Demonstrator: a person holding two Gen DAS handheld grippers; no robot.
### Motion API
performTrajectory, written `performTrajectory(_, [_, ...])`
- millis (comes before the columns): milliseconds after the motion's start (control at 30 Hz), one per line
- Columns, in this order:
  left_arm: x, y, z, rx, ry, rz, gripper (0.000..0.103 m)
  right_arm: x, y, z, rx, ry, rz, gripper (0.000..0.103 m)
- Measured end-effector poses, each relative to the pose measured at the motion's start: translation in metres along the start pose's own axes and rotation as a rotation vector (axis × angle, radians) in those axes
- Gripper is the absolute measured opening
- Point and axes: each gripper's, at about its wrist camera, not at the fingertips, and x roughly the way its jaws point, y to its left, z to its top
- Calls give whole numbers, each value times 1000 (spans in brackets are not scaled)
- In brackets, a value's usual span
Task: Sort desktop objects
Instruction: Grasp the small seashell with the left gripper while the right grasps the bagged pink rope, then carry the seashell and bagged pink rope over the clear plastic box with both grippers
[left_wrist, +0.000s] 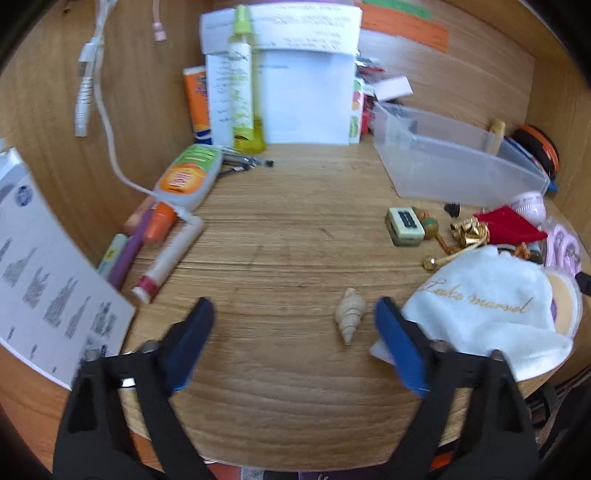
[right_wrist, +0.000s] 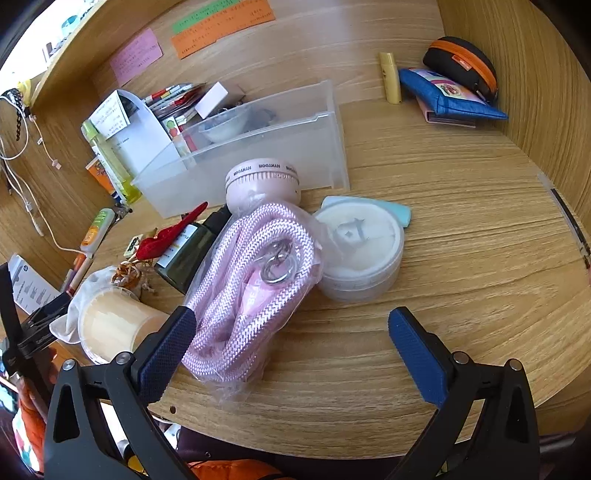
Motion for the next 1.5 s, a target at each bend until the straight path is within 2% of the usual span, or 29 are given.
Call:
performTrajectory(133, [7, -3, 0, 6, 7, -7, 69, 6, 5, 0, -14, 14, -7, 103])
performTrajectory(200, [7, -5, 0, 20, -6, -3, 61, 9, 8, 0, -27, 14, -9, 103])
performTrajectory(400, [10, -13, -2, 78, -29, 22, 50, 18, 18, 2, -78, 20, -17, 99])
performTrajectory(467, [10, -13, 0, 81, -29, 29, 50, 20, 20, 3, -82, 13, -22, 97])
performTrajectory(533, [11, -12, 0, 68, -35, 46, 49, 20, 20, 3, -83, 4, -18, 91])
performTrajectory(600, [12, -10, 1, 52, -40, 57, 47, 20, 21, 4, -90, 0, -4, 75])
performTrajectory(700, [14, -4, 1, 26, -48, 44, 36, 20, 21, 6, -89, 1, 41, 59])
performTrajectory(900, [14, -2, 1, 15, -56, 46, 32, 13, 17, 9, -58, -24, 64, 43])
performTrajectory(967, [15, -2, 1, 17, -56, 41, 30, 8, 16, 11, -58, -41, 78, 39])
performTrajectory(1133, [17, -5, 3, 25, -53, 23, 18, -6, 21, 13, -90, -95, 74, 31])
performTrajectory(1300, [14, -7, 1, 25, -48, 33, 17, -16, 19, 17, -84, -116, 104, 21])
performTrajectory(1500, [9, 1, -1, -14, -45, 25, 17, -23, 16, 19, -88, -131, 105, 20])
